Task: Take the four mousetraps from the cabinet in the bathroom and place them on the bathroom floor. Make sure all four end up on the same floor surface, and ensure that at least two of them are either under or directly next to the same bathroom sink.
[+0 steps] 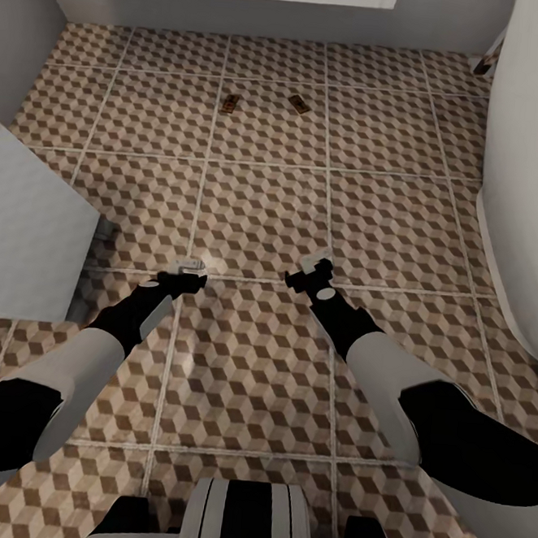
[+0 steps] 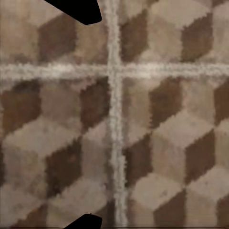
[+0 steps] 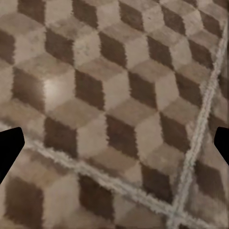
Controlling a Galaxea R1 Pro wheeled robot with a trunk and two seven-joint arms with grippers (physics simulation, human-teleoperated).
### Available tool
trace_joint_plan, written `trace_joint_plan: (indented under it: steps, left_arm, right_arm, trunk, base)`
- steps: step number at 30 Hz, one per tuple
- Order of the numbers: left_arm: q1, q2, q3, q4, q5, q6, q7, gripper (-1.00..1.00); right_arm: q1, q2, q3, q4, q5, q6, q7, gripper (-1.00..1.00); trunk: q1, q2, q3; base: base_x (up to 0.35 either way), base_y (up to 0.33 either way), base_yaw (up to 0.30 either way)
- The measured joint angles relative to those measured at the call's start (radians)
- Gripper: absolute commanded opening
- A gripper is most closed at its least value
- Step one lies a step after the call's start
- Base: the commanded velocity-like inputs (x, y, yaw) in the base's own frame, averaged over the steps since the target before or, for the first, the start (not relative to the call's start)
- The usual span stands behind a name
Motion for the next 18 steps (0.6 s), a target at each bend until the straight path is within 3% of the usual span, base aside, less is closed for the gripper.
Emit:
trace_joint_plan:
  steps: [18]
  left_arm:
    - [0.0, -0.003, -0.001, 0.028, 0.0, 0.0, 0.0, 1.0]
  right_arm:
    - [0.003, 0.0, 0.001, 0.028, 0.0, -0.007, 0.001, 1.0]
  trunk:
    - [-0.008, 0.004, 0.07]
  base:
    - [0.0, 0.0, 0.0]
